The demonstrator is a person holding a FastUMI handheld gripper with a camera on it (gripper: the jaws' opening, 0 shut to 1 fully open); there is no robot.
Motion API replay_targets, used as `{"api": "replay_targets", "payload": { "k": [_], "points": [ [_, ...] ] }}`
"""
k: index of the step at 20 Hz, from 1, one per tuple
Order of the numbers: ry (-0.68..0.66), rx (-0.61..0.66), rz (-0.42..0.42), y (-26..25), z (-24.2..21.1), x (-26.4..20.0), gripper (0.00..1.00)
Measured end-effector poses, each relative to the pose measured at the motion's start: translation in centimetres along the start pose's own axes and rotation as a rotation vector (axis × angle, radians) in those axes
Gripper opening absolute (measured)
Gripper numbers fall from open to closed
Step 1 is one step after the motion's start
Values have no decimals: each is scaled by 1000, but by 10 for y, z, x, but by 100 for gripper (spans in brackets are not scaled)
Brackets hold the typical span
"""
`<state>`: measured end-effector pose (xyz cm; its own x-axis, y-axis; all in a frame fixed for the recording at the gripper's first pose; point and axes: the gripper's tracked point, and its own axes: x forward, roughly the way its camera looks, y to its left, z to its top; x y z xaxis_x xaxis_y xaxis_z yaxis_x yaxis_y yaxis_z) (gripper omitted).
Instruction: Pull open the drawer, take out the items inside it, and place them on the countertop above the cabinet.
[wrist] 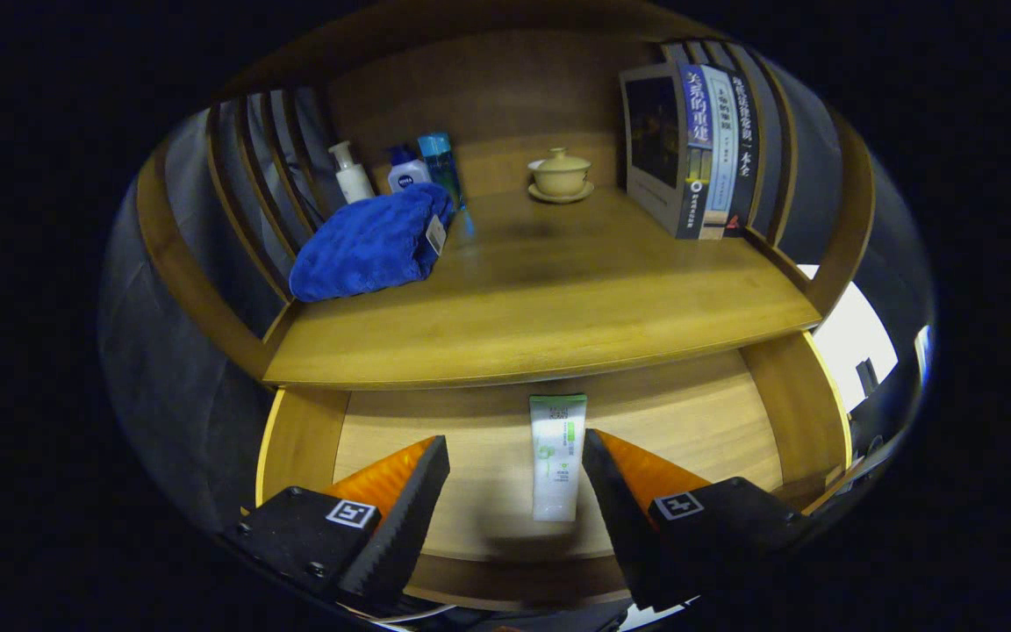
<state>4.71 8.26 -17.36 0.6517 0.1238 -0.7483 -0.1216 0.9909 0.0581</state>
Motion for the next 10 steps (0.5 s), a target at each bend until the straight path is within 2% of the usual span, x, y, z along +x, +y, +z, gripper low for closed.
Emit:
{"api": "replay_targets", "payload": {
  "k": [5, 10],
  "points": [
    [165, -25, -34, -1, -17, 34, 99],
    [289, -10, -102, -21, -38, 64, 99]
  ]
}}
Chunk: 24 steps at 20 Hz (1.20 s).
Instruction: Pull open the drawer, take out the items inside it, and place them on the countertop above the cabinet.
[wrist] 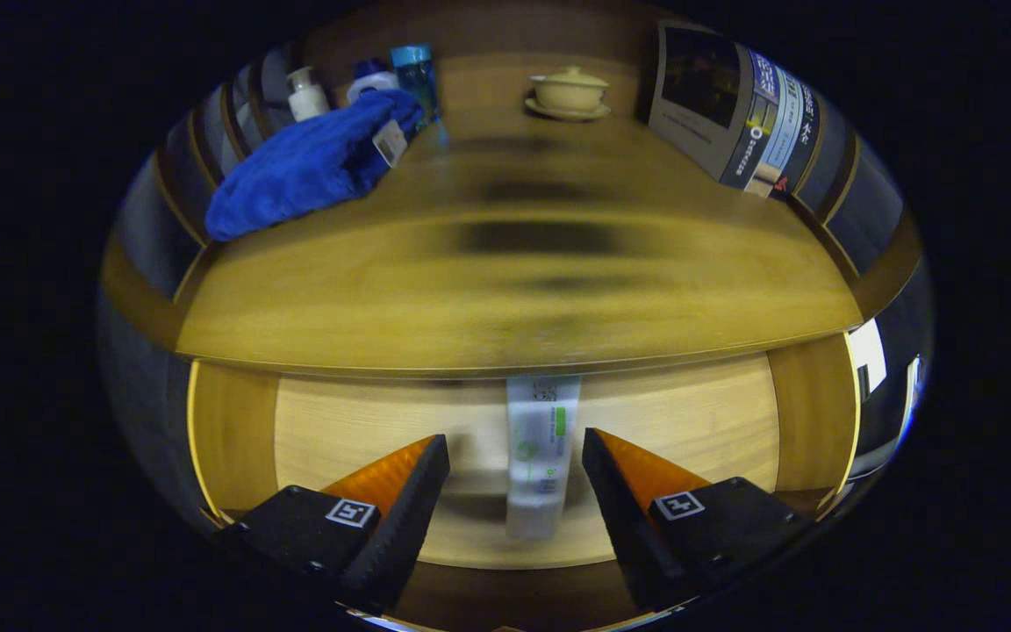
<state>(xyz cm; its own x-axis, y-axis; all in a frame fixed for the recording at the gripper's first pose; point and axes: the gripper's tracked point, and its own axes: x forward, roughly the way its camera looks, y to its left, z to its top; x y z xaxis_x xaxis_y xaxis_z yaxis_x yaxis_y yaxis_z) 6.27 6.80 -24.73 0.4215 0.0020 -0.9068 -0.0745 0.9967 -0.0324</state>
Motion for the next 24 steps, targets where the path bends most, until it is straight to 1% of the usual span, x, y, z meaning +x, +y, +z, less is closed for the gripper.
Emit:
{"api": "replay_targets", "payload": {
  "k": [2, 4, 7, 9, 11, 13, 15, 16, 17, 18, 21, 24],
  "points": [
    [51, 17, 0, 0, -7, 9, 99],
    [81, 20, 17, 5, -12, 19, 99],
    [93, 10, -28, -3, -12, 24, 82],
    [98, 36, -17, -2, -11, 21, 59],
    [104, 66, 19, 7, -17, 11, 53],
    [83, 45, 23, 12, -19, -6, 46],
    [53, 24, 23, 16, -17, -29, 46],
    [46, 30, 38, 21, -16, -43, 46],
    [39, 39, 56, 15, -18, -43, 46],
    [29, 44, 67, 20, -15, -61, 46],
    [-11, 14, 63, 20, -3, -95, 46],
    [-60, -20, 42, 13, 13, -118, 46]
  ]
}}
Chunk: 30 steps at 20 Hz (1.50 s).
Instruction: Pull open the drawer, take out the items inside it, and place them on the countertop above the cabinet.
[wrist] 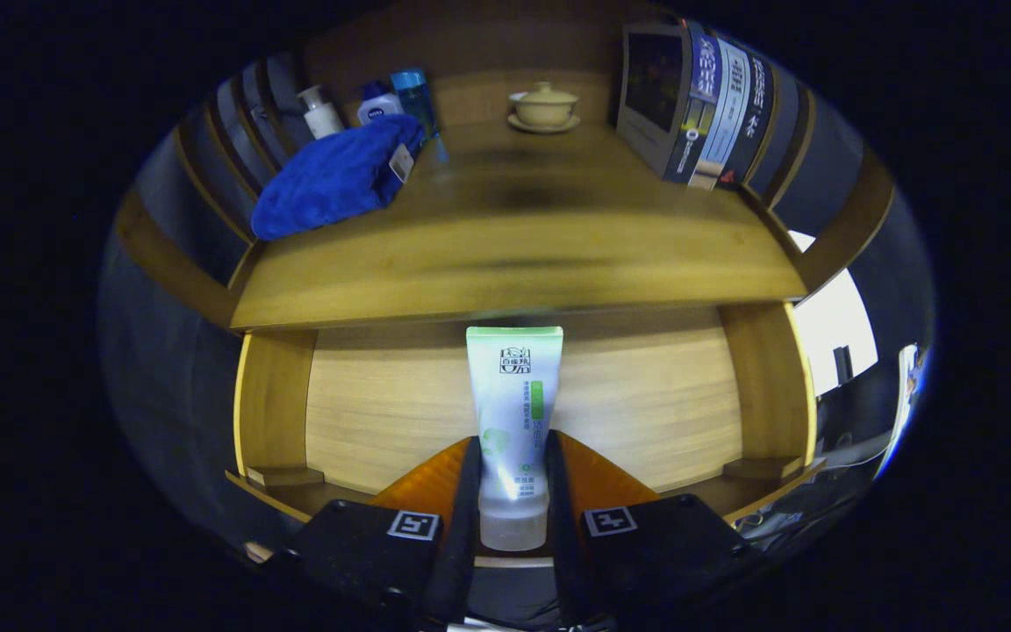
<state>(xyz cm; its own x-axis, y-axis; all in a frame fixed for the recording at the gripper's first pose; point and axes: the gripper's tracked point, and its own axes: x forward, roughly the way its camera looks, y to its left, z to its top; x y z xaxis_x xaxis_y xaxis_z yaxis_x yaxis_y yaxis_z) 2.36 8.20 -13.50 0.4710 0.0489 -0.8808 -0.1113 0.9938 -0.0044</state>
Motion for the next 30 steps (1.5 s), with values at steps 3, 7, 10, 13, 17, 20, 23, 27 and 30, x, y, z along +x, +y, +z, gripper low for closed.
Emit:
{"api": "replay_targets", "payload": {
  "k": [3, 7, 10, 13, 17, 20, 23, 27, 30],
  "points": [
    [-28, 10, 22, 6, 20, -24, 46],
    [-111, 27, 19, 4, 65, -42, 46],
    [-128, 34, 10, 4, 91, -42, 46],
    [-146, 28, 3, 11, 116, -35, 46],
    [-161, 19, 2, 22, 150, -18, 46],
    [-158, 20, 3, 28, 162, 2, 46],
    [-155, 43, 2, 29, 171, 22, 46],
    [-148, 66, -36, 19, 177, 40, 51],
    [-169, 67, -31, 19, 178, 43, 55]
  ]
}}
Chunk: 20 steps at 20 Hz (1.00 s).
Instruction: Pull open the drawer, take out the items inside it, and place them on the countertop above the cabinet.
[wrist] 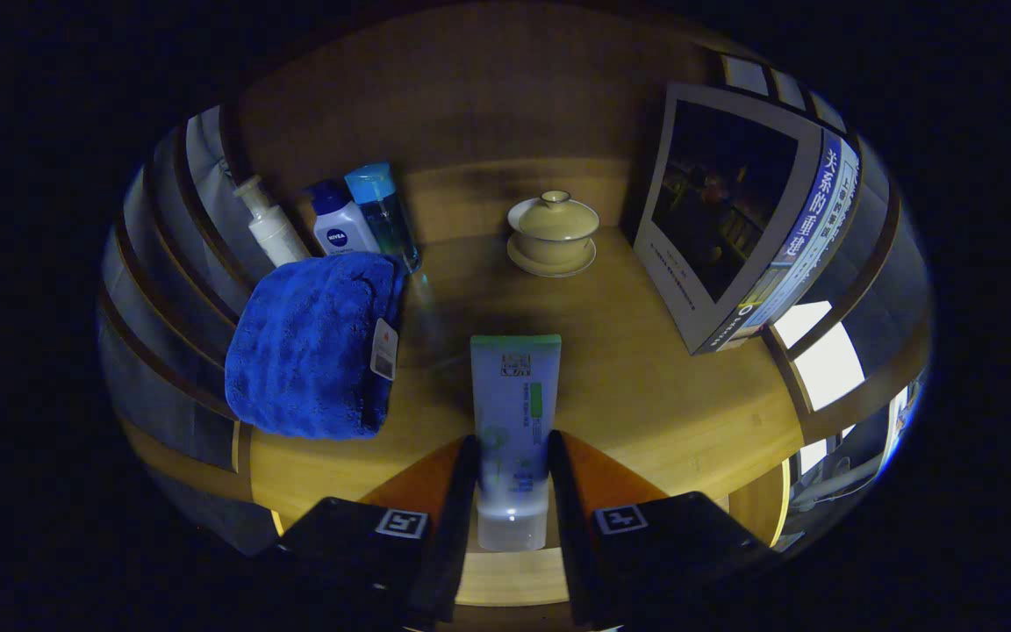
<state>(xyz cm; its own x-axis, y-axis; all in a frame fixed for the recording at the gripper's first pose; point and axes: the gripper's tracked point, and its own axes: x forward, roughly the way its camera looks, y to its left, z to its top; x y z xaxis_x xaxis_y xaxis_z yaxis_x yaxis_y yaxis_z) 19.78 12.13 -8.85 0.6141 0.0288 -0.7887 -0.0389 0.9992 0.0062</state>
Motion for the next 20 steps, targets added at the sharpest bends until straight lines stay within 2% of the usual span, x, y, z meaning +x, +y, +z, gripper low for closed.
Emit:
{"api": "replay_targets", "payload": {
  "k": [4, 7, 10, 16, 20],
  "points": [
    [-54, -11, 23, 3, 5, -13, 56],
    [-114, -26, 31, 0, -3, -28, 85],
    [-228, -24, 64, 5, -14, -51, 100],
    [-428, -64, 76, 6, -45, -107, 99],
    [-520, -64, 118, 11, -70, -137, 99]
  ]
}}
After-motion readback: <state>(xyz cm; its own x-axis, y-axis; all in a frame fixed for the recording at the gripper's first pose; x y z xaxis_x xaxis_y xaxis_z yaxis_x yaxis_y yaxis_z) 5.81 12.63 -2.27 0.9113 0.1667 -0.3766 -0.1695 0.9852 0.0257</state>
